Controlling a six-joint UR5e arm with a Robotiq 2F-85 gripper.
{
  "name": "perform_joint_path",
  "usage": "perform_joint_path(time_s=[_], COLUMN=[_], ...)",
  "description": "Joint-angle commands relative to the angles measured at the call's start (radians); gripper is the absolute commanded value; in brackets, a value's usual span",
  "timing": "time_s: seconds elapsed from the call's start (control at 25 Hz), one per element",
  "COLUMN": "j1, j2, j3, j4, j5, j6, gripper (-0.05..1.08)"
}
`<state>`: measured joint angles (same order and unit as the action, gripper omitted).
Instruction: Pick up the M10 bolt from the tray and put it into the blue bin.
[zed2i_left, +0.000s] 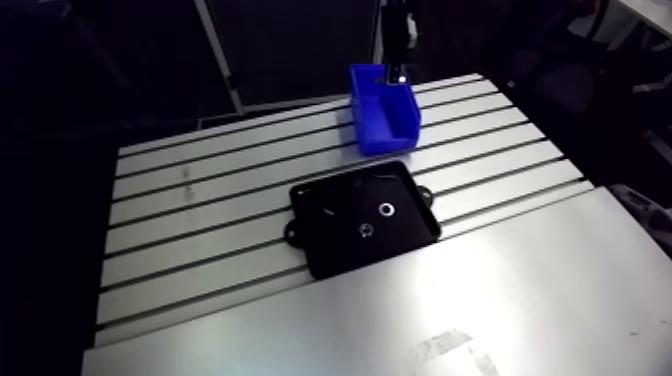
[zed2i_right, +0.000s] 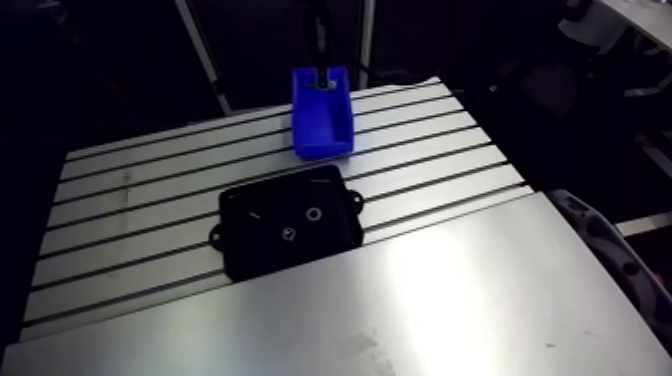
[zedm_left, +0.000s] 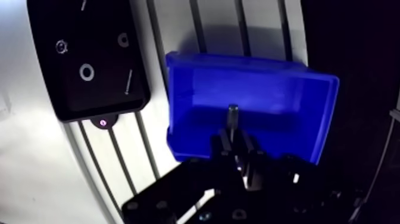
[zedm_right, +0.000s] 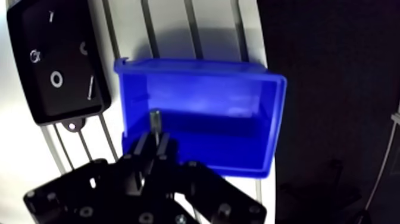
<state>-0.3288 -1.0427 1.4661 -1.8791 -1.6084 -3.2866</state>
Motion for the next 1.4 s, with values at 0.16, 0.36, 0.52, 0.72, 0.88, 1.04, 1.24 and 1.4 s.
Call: perform_joint_path(time_s=[0.16,0.36,0.52,0.72,0.88,1.04,1.24,1.4], j1=[0.010,0.020,0.030,0.031,0.031,0.030,0.027,0.025], j2=[0.051,0.083,0.103,0.113,0.113,0.114,0.119,0.119], j3=[0.016,0.023,0.027,0.029,0.027,0.029,0.026,0.027], j4=[-0.050,-0.107,-0.116,-0.143,-0.147,-0.147,-0.148,-0.148], j5=[-0.024,-0.058,-0.061,-0.063,-0.063,-0.066,-0.075,-0.075], j6=[0.010,0.012,0.018,0.029,0.029,0.029,0.030,0.030], gripper=[1.07,1.07,1.06,1.06,1.06,1.05,1.01,0.87])
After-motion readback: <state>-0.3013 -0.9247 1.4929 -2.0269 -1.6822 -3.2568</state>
